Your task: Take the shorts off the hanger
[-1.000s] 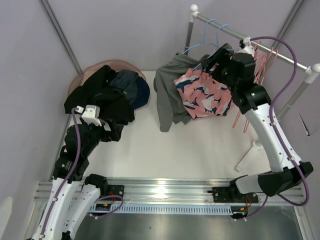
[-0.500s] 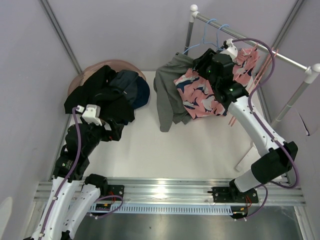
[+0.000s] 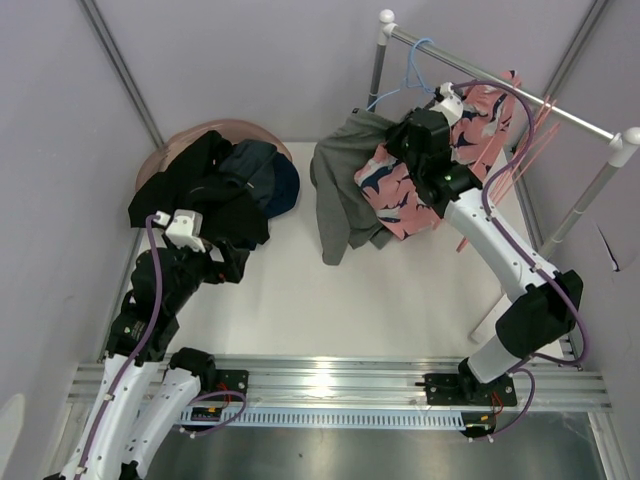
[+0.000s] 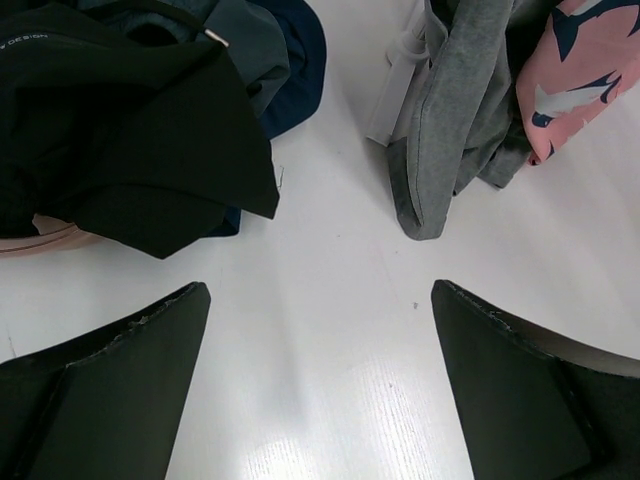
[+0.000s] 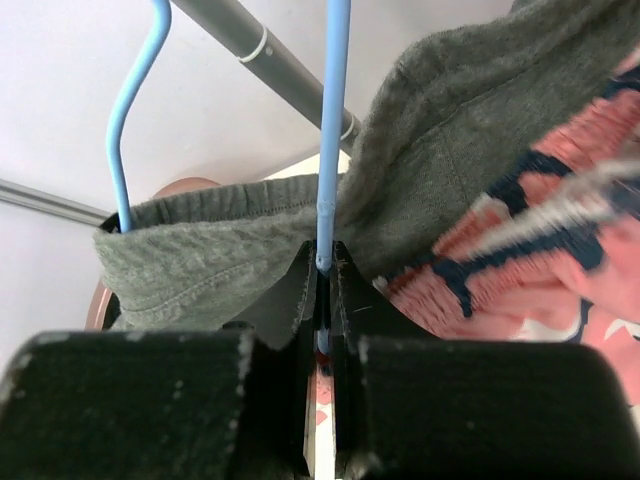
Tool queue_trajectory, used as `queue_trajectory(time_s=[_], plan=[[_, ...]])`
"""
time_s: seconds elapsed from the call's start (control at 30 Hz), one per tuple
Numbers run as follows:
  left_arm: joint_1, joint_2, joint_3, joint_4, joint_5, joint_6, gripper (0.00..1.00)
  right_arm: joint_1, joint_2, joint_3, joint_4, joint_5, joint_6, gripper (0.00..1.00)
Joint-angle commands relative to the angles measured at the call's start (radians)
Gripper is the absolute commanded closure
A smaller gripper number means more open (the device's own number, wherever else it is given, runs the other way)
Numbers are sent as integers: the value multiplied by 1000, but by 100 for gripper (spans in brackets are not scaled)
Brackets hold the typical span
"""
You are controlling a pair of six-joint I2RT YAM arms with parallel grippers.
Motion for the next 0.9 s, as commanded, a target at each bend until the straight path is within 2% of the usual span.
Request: queue_trajectory(time_s=[0.0, 0.2, 0.33, 0.4, 0.43, 0.53, 0.73, 0.87], plan=[[-9, -6, 0, 36, 12, -4, 1, 18, -86, 24, 39, 39, -16, 100], [-15, 41, 45, 97, 121, -11, 1, 42, -211, 16, 19, 32, -4, 100], [-81, 138, 140, 183, 218, -51, 1, 53, -288, 11, 1, 23, 28, 100], [-170, 217, 217, 244, 244, -45, 1, 54, -337, -7, 1, 1, 71, 100], [-234, 248, 233, 290, 253, -25, 1, 54, -351, -16, 1, -5, 87, 100], [-337, 361, 289, 422, 306, 19, 1, 54, -406, -67, 13, -51, 166, 100], [-397, 530, 326, 761, 478, -5, 1, 54, -449, -151, 57, -206, 335, 100], [-422, 656, 345, 887, 544, -45, 1, 54, -451, -161, 100, -335, 426, 100]])
